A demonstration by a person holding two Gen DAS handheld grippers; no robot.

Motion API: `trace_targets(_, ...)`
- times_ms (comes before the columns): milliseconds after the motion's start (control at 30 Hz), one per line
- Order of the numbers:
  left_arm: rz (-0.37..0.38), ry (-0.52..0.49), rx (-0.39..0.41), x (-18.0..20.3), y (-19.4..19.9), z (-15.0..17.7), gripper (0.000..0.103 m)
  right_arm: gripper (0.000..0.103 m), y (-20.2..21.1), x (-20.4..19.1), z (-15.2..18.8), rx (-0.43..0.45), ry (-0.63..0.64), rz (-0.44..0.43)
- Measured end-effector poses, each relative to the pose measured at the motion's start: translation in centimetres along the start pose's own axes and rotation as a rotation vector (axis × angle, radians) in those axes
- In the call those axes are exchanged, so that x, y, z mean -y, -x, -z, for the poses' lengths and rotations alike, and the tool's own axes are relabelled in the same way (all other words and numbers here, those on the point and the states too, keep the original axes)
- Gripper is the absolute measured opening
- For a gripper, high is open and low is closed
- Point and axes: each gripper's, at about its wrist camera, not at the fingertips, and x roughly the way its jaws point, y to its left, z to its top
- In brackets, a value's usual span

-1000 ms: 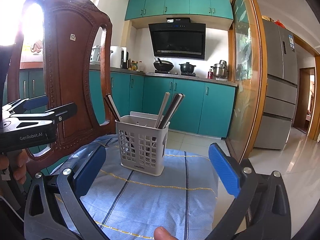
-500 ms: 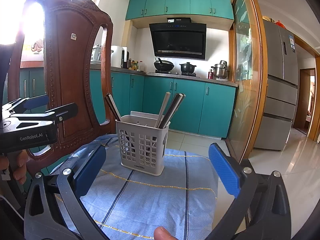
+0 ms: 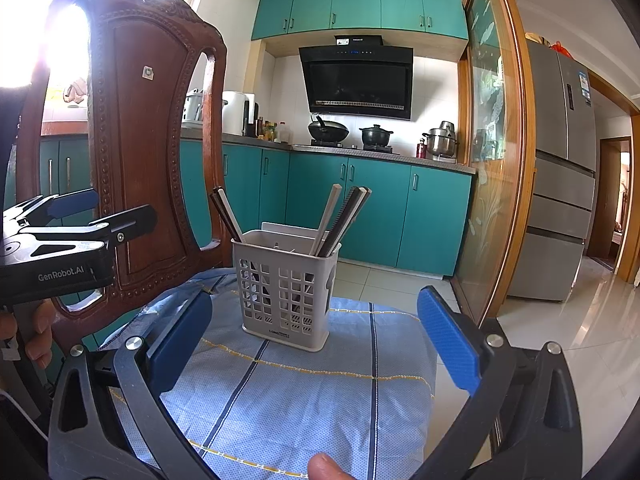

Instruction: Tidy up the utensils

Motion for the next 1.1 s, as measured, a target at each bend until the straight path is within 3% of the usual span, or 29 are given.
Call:
trace_targets(933,0.004,-0.034,-0.025,1.0,-0.2,0.3,0.1,0.1,0.0,0.3,0.1,-0.027,0.01,0.007)
trace_targets(1033,0.01,-0.033,-0.051,0.9,-0.5,0.4,0.1,0.1,-0.4,0.3,0.3,-0.048,0.01,0.006)
trace_targets(1100,0.014,-0.026,-0.084,0.8,-1.2,0.4,0.1,0.1,-1.4,0.5,0.7,-0.106,0.01,-0.002)
